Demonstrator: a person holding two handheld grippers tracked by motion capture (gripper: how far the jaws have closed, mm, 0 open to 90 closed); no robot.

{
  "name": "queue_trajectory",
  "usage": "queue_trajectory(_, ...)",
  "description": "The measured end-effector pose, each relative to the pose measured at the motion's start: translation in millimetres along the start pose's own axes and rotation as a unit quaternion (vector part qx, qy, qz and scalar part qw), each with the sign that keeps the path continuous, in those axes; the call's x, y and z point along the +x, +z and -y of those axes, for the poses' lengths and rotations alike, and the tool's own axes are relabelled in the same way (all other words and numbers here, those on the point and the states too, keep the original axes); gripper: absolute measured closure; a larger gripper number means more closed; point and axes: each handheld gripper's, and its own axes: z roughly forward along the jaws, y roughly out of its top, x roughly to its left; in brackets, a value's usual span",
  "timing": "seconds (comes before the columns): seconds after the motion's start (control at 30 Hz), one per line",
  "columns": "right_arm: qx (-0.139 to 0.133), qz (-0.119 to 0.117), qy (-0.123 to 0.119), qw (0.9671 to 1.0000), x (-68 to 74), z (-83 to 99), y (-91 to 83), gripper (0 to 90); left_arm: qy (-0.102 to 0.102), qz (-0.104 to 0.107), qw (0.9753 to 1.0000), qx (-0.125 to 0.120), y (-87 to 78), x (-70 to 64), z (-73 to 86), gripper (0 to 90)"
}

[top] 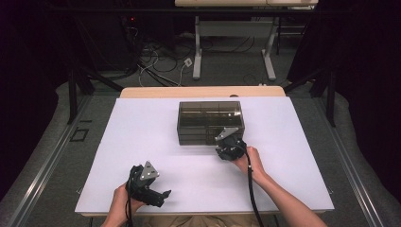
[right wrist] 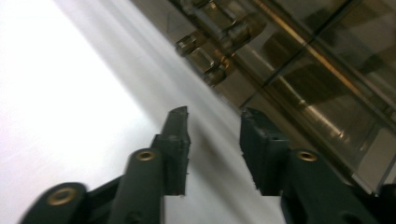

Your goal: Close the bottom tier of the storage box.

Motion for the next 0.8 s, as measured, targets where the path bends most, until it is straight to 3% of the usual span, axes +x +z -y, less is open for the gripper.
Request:
queue_trajectory(0.07,0.0,-0.004,-0.004,1.0,0.1,1.4,-3.3,49.8,0.0,0.001,1.0,0.0,0.1,0.0,-0.1,0.0)
queue_trajectory(0.27,-0.001,-0.021,0.005,0.9998,1.1,5.9,-13.8,33.5,0.0,0.0,1.0,0.0,0.2,-0.4,-0.3,0.0)
queue_trajectory(0.33,0.016,-0.027,0.011,0.9994,2.1,6.8,-19.1,28.4,0.0,0.001,1.0,0.0,0.4,-0.2,-0.2,0.0)
queue_trajectory(0.43,0.014,-0.032,0.011,0.9993,3.4,10.4,-24.2,21.4,0.0,0.001,1.0,-0.001,0.3,-0.1,-0.2,0.0)
queue_trajectory(0.77,0.013,-0.041,0.017,0.9989,4.8,22.8,-46.4,12.7,0.0,0.001,1.0,0.0,0.6,-0.3,-0.4,0.0)
queue_trajectory(0.8,0.003,-0.055,0.023,0.9982,4.9,24.9,-46.9,11.4,0.001,0.001,1.0,0.001,0.5,-0.3,-0.6,0.0)
